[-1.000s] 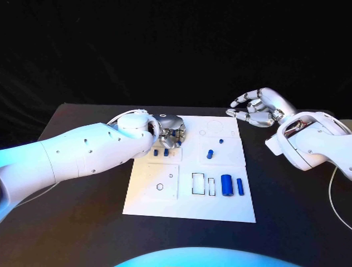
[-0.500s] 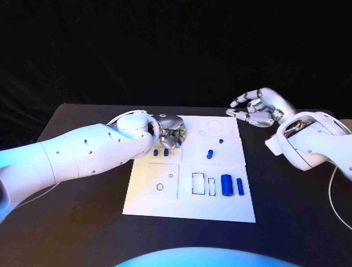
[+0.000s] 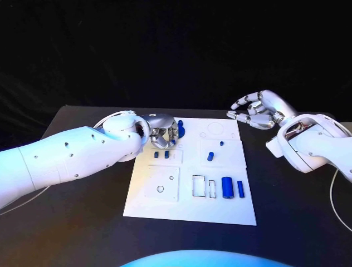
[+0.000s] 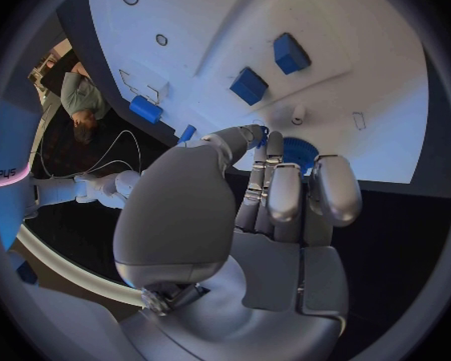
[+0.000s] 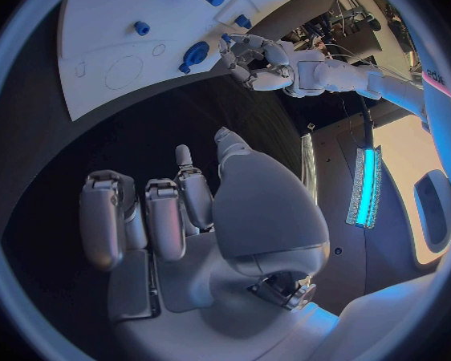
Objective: Assemble the parts on the task board
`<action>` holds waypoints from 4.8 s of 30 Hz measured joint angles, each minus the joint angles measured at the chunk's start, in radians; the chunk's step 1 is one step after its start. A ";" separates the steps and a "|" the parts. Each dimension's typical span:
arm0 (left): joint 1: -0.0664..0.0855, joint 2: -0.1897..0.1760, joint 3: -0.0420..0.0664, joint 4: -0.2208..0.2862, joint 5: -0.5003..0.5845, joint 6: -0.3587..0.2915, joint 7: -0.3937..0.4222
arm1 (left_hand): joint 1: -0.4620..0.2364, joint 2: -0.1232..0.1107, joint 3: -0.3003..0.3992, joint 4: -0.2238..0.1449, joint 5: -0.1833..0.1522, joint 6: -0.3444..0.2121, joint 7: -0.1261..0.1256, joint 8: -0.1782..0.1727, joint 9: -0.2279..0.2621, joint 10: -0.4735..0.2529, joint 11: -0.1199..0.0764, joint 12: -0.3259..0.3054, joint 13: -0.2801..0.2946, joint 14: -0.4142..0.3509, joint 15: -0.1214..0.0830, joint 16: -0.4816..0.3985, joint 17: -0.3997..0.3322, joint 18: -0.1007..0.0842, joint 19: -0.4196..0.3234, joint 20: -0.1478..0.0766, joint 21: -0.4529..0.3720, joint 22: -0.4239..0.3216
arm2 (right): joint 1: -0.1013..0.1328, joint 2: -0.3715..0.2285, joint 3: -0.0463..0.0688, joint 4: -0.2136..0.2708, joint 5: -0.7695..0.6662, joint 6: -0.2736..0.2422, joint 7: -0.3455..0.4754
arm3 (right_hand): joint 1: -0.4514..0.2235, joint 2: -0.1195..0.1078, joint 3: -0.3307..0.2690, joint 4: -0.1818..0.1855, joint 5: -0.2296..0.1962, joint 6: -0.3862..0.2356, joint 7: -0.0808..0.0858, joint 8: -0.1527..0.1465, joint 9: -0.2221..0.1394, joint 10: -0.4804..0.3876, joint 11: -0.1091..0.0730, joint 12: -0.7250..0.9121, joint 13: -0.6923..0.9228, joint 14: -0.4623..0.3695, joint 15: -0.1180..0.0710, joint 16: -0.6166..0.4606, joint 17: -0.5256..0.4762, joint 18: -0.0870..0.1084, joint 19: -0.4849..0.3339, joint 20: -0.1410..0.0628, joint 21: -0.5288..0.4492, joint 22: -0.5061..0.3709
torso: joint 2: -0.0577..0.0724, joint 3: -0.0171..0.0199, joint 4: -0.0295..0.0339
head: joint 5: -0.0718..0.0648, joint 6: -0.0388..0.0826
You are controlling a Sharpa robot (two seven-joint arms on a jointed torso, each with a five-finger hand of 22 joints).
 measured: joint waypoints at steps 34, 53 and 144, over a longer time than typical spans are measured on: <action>-0.001 -0.056 0.017 -0.005 0.056 0.014 -0.021 | -0.011 -0.003 0.000 0.000 0.000 0.003 0.003 -0.006 0.003 0.016 0.002 -0.017 -0.003 0.000 0.000 -0.001 -0.007 0.000 0.000 0.000 0.000 -0.007 | -0.002 -0.002 0.000 -0.002 0.000 0.000 0.000 | 0.000 0.000 0.000 0.000 0.000 0.000 0.000 0.000 0.000 0.000 0.000 0.000 0.000 0.000 0.000 0.000 0.000 0.000 0.000 0.000 0.000 0.001 | 0.002 0.0007 -0.0035 | 0.012 -0.002; -0.002 -0.043 0.014 -0.016 0.061 0.050 -0.023 | -0.011 -0.003 0.000 0.000 0.000 0.007 0.000 -0.010 0.002 0.020 -0.002 -0.017 -0.003 0.000 0.000 -0.001 -0.013 0.000 0.000 0.000 0.000 -0.012 | -0.003 -0.001 0.000 -0.002 0.000 0.000 0.000 | 0.000 0.000 0.000 0.000 0.000 0.000 0.000 0.000 0.000 0.000 0.000 0.000 0.001 0.000 0.000 0.000 0.000 0.000 0.000 0.000 0.000 0.000 | 0.002 0.0007 -0.0029 | 0.012 -0.006; -0.013 -0.271 0.016 0.105 1.249 -0.118 0.398 | 0.035 0.024 -0.162 0.101 0.000 -0.030 0.041 -0.096 -0.010 -0.078 0.036 0.056 0.006 -0.241 0.038 -0.152 -0.496 0.062 -0.236 0.025 -0.374 -0.494 | -0.033 0.091 -0.001 -0.066 -0.604 0.273 -0.134 | 0.169 -0.158 0.330 -0.029 -0.099 0.077 -0.006 -0.018 -0.047 -0.288 0.010 -1.175 -1.051 -0.001 -0.004 -0.087 -0.013 0.039 -0.028 -0.007 -0.174 0.000 | 0.003 -0.0026 -0.0028 | -0.074 0.011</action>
